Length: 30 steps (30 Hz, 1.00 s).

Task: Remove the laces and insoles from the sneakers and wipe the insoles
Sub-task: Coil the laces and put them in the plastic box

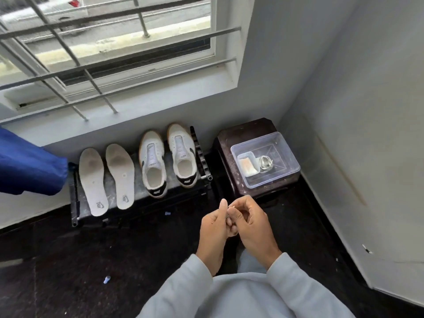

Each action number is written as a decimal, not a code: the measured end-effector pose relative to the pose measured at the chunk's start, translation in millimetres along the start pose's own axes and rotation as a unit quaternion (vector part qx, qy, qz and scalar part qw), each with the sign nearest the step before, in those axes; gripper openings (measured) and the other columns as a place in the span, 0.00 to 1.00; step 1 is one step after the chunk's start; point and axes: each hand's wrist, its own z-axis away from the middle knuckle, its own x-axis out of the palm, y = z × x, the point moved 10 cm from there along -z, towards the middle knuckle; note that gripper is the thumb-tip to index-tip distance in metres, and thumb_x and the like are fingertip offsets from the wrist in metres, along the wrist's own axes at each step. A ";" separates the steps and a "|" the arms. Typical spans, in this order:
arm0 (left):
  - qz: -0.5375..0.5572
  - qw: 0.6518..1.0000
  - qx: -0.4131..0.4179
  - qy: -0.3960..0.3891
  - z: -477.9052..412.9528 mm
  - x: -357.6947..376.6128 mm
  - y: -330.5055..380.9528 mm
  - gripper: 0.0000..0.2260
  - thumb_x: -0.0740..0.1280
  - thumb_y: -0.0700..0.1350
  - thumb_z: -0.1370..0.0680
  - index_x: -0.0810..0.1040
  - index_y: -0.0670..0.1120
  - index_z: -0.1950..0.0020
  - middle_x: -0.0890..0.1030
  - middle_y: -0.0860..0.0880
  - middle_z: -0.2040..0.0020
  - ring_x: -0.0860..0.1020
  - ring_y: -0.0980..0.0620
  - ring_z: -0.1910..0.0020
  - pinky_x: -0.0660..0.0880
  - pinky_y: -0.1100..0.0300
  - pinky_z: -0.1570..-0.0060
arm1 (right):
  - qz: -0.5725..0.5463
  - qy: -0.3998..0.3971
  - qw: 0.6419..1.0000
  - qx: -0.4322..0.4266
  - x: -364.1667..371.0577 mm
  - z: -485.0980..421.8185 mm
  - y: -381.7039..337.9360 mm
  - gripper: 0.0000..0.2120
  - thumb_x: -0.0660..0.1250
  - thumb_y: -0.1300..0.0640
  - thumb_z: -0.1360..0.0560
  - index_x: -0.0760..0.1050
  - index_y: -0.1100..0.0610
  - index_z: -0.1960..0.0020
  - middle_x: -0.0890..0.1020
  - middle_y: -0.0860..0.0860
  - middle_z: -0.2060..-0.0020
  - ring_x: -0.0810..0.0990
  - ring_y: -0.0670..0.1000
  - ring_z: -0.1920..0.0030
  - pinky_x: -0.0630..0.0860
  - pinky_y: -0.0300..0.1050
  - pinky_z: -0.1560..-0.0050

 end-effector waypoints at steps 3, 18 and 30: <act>0.035 0.998 -0.031 -0.042 -39.8 60.0 -8.7 0.25 0.57 0.55 0.16 0.74 0.37 0.63 0.74 0.42 0.66 0.73 0.48 0.64 0.73 0.57 0.57 | 0.019 0.015 1.000 -0.008 -51.5 -40.1 8.9 0.07 0.70 0.59 0.20 0.77 0.50 0.55 0.84 0.45 0.62 0.83 0.43 0.59 0.78 0.33 0.56; -0.173 0.982 -0.019 0.074 -311.0 195.9 -81.4 0.08 0.66 0.46 0.19 0.82 0.45 0.44 0.84 0.49 0.50 0.81 0.53 0.51 0.79 0.56 0.45 | 0.123 0.025 0.986 0.109 -192.9 -313.8 194.4 0.02 0.71 0.58 0.20 0.79 0.56 0.49 0.84 0.51 0.53 0.83 0.51 0.52 0.80 0.47 0.46; -0.210 0.964 -0.069 0.146 -369.6 224.2 -107.1 0.09 0.64 0.36 0.19 0.82 0.37 0.43 0.85 0.40 0.46 0.81 0.43 0.48 0.77 0.53 0.45 | 0.219 0.064 0.964 0.139 -189.2 -364.0 255.4 0.08 0.64 0.61 0.16 0.79 0.60 0.40 0.83 0.58 0.41 0.82 0.58 0.43 0.77 0.46 0.49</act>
